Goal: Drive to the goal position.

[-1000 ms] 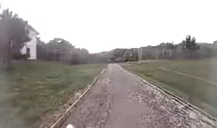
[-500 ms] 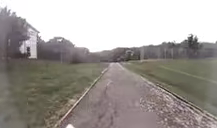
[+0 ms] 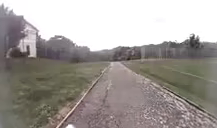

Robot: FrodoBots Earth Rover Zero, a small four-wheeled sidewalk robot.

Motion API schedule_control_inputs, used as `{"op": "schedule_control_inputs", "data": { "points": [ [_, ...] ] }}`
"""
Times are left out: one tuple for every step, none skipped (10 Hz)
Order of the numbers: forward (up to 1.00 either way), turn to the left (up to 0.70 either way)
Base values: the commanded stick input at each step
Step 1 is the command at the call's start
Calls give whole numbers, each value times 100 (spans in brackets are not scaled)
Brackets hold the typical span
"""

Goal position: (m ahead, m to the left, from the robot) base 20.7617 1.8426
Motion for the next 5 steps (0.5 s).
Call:
{"op": "schedule_control_inputs", "data": {
  "points": [
    [70,0],
    [70,-35],
    [70,-35],
    [70,-35],
    [70,-31]
  ]
}}
